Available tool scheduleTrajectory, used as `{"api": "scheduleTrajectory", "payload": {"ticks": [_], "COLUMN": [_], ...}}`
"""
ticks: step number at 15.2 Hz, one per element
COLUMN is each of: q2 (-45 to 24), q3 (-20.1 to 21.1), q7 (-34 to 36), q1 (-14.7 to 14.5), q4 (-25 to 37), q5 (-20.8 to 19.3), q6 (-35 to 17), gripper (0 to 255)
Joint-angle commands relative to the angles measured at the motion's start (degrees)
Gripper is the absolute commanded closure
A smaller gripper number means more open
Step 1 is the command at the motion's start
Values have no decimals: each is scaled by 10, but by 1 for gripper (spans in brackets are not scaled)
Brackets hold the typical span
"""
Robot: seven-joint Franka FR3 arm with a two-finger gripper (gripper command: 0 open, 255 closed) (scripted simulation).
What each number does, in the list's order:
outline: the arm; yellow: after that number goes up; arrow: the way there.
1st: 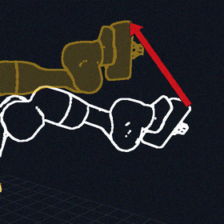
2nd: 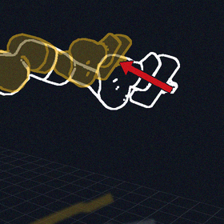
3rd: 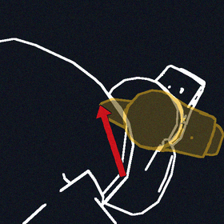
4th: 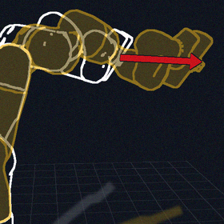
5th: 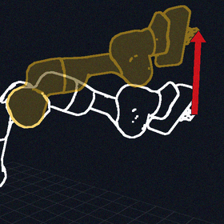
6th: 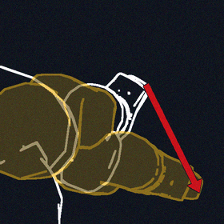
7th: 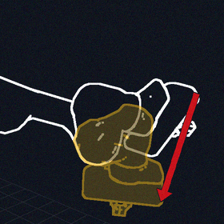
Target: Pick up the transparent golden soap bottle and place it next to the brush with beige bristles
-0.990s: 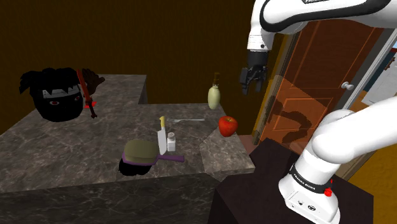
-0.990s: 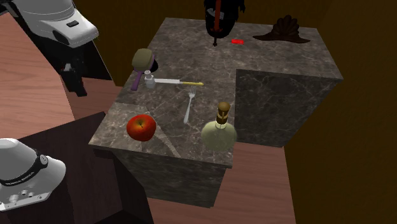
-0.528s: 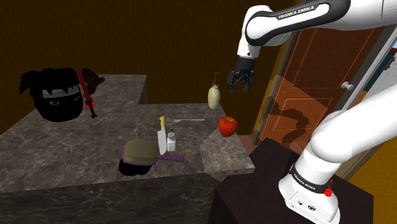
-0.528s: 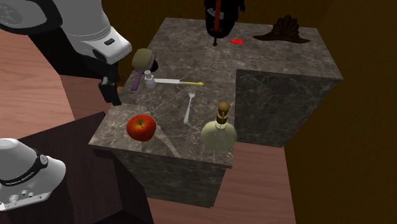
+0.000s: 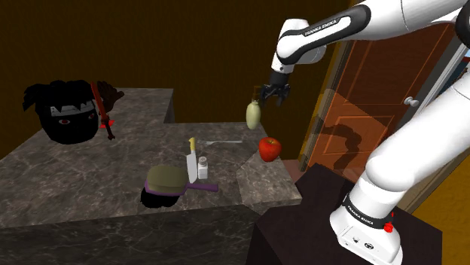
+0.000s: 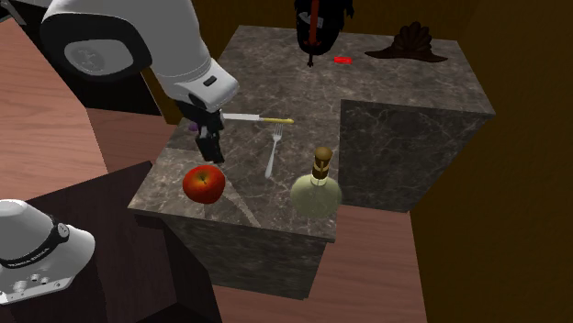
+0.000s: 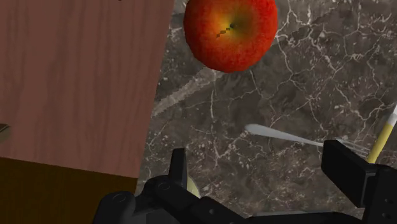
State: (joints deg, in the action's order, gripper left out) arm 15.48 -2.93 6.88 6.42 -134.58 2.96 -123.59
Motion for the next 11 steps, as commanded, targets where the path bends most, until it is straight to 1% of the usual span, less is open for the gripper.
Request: {"api": "scheduleTrajectory", "payload": {"ticks": [1, 6, 11], "q2": [-33, -115, -195], "q3": [-5, -18, -30], "q7": [2, 9, 13], "q1": [6, 18, 31], "q4": [17, 72, 140], "q5": [-2, 0, 7], "q6": [-36, -108, -166], "gripper": [0, 0, 0]}}
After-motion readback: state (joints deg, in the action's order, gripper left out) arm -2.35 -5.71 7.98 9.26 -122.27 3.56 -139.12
